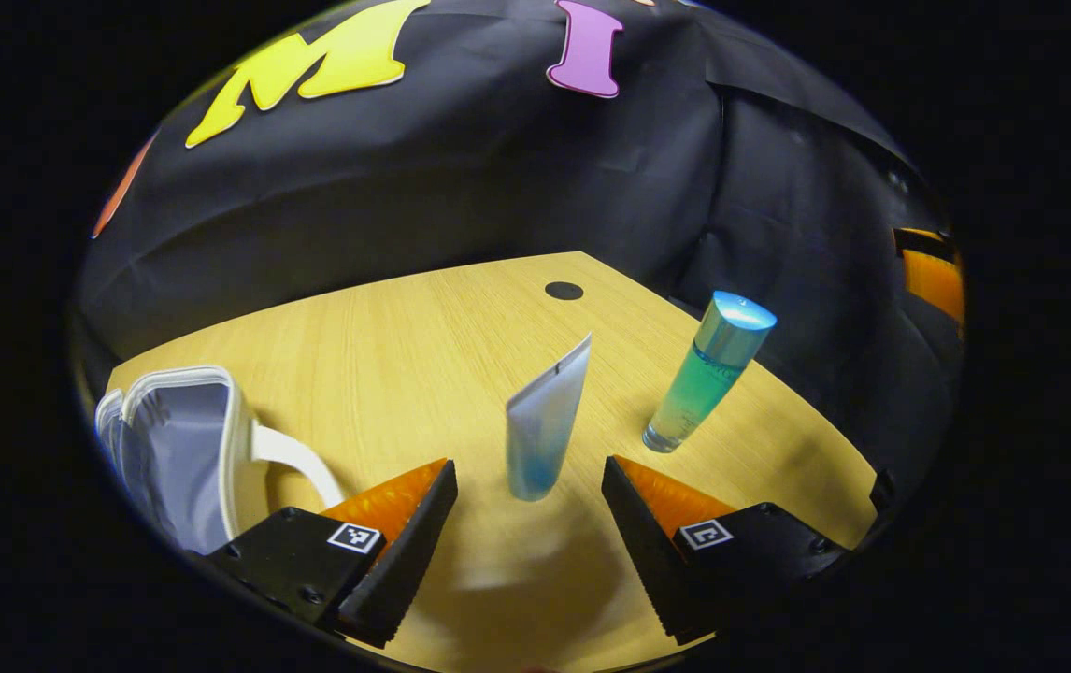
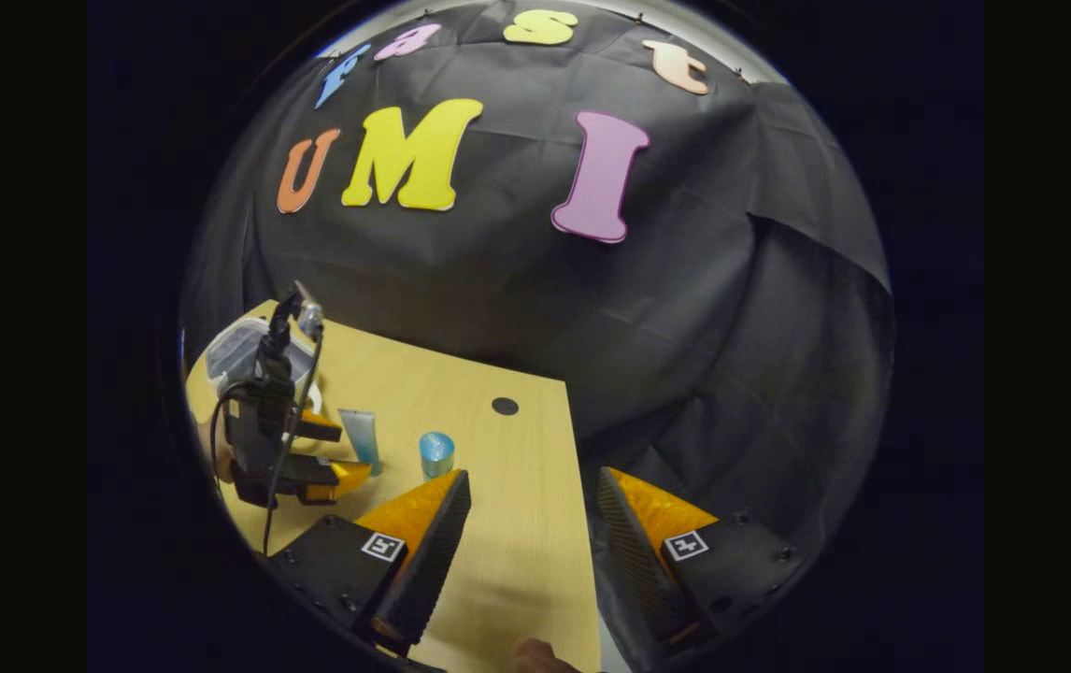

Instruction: First open the suitcase, pack the skin care products into it, and then close the suitcase.

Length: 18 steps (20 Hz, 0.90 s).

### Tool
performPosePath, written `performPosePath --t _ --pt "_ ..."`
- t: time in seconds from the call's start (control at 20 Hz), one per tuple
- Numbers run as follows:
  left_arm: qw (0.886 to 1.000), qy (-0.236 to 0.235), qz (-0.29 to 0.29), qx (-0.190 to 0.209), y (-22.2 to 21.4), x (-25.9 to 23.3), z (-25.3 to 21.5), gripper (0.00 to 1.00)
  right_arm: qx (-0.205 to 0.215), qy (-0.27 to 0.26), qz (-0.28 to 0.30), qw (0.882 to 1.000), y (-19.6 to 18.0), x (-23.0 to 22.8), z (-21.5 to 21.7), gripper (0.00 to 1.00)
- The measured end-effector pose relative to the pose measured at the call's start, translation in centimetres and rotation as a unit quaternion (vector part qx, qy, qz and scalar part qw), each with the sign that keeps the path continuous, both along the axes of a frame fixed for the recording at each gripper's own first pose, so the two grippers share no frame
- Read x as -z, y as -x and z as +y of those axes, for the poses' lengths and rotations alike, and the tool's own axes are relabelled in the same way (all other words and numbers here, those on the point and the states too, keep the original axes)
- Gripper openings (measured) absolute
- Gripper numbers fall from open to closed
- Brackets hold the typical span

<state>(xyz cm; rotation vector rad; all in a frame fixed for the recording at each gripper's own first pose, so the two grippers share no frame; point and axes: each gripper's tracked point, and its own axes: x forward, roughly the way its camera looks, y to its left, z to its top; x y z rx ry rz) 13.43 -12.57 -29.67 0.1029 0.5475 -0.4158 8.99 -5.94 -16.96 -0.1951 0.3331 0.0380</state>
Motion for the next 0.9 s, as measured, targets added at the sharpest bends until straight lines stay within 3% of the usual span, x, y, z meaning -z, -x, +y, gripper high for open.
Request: performPosePath --t 0.2,0.25,0.3,0.4,0.5,0.55,0.6,0.75,0.8,0.9 --pt "1.000 0.004 0.001 -0.004 -1.6 2.1 -1.7 1.00 -0.018 -0.001 0.021 1.000 -1.0 2.0 0.8 0.82" --pt "1.000 0.002 0.002 -0.007 -2.0 2.4 -1.8 0.92 -0.022 -0.006 0.027 0.999 -1.3 2.4 1.0 0.82" --pt "1.000 0.001 0.004 -0.009 -2.4 2.8 -1.7 0.92 -0.027 -0.012 0.032 0.999 -1.5 2.8 1.2 0.82" --pt "1.000 -0.003 0.010 -0.012 -2.6 3.4 -1.7 0.71 -0.040 -0.028 0.042 0.998 -2.0 3.5 2.0 0.82" --pt "1.000 0.006 0.013 0.001 -2.8 3.2 -1.9 0.63 -0.054 -0.044 0.052 0.996 -2.7 4.1 3.0 0.82" --pt "1.000 0.011 0.020 0.001 -2.7 3.3 -1.8 0.65 -0.058 -0.049 0.056 0.996 -3.0 4.4 3.3 0.82" --pt "1.000 0.017 0.024 0.000 -2.7 3.3 -1.8 0.49 -0.064 -0.053 0.059 0.995 -3.3 4.8 3.8 0.82" --pt "0.999 0.025 0.033 -0.005 -1.7 2.8 -1.4 0.46 -0.078 -0.051 0.064 0.994 -4.1 5.4 5.3 0.83" --pt "0.999 0.032 0.033 -0.006 -1.2 2.3 -1.3 0.53 -0.083 -0.046 0.069 0.993 -4.3 5.9 5.8 0.83" --pt "0.998 0.041 0.038 -0.013 0.0 1.5 -1.1 0.45 -0.092 -0.048 0.076 0.992 -4.9 6.7 6.8 0.81"
